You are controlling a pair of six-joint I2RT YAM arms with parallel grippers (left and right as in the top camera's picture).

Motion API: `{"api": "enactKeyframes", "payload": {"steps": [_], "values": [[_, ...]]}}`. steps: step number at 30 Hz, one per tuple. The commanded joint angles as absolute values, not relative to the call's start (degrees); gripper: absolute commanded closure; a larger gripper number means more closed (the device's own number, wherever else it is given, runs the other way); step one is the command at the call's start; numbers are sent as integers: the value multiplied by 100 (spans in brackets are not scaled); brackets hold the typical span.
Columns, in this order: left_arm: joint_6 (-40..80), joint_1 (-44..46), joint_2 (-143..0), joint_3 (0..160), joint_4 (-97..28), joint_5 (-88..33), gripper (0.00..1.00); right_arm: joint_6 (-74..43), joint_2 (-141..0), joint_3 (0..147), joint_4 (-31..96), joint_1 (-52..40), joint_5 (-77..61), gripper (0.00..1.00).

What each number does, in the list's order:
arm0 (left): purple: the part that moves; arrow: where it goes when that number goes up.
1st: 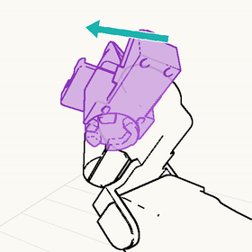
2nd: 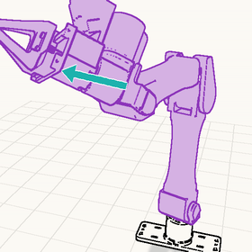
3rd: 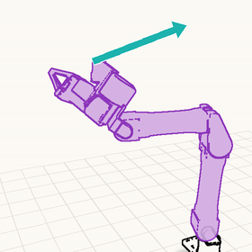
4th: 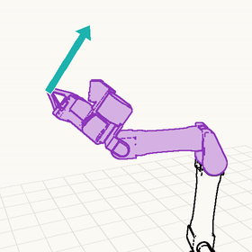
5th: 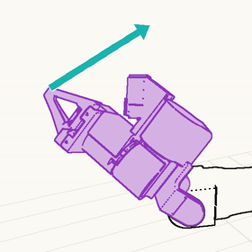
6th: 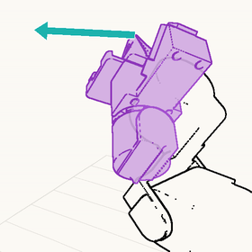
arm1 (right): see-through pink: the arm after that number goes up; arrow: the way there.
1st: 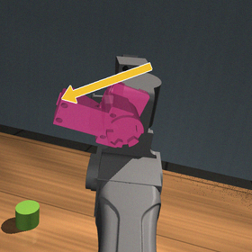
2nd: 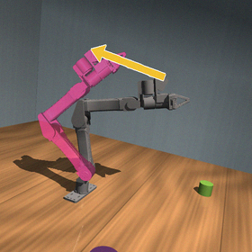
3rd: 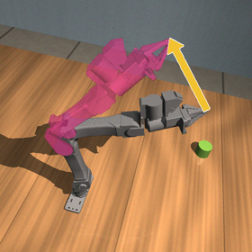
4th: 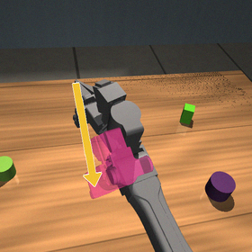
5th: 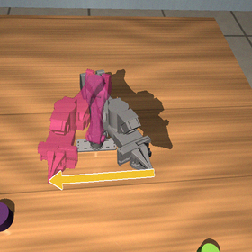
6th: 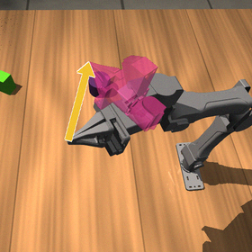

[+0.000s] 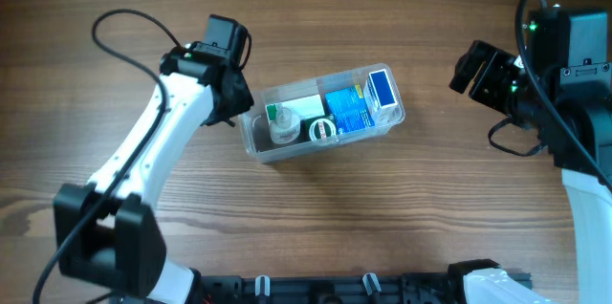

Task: Pack container
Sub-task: 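Release the bottle and push it into the container's left end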

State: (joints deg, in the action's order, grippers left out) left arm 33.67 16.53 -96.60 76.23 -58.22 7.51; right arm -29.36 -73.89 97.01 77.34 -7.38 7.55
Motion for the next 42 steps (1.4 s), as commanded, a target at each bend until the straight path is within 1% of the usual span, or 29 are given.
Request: {"api": "enactKeyframes", "payload": {"steps": [1, 10, 16, 25, 29, 31, 42], "values": [[2908, 1638, -9994, 7594, -5824, 333, 64, -3000, -7406, 9778, 7736, -716, 770, 0], [2869, 1664, -10197, 7594, -5808, 237, 70, -3002, -7406, 9778, 7736, -716, 770, 0], [2714, 1715, -10197, 7594, -5763, 261, 70, -3002, -7406, 9778, 7736, -716, 770, 0], [2106, 1715, -10202, 7594, -5251, 283, 91, -3002, -7406, 9778, 7736, -716, 770, 0], [1964, 1712, -10202, 7594, -5113, 364, 96, -3002, -7406, 9778, 7736, -716, 770, 0], [1931, 1712, -10202, 7594, -5026, 523, 96, -3002, -7406, 9778, 7734, -716, 770, 0], [558, 1686, -10202, 7594, -4246, 576, 96, -3002, -7406, 9778, 7734, -716, 770, 0]]}}
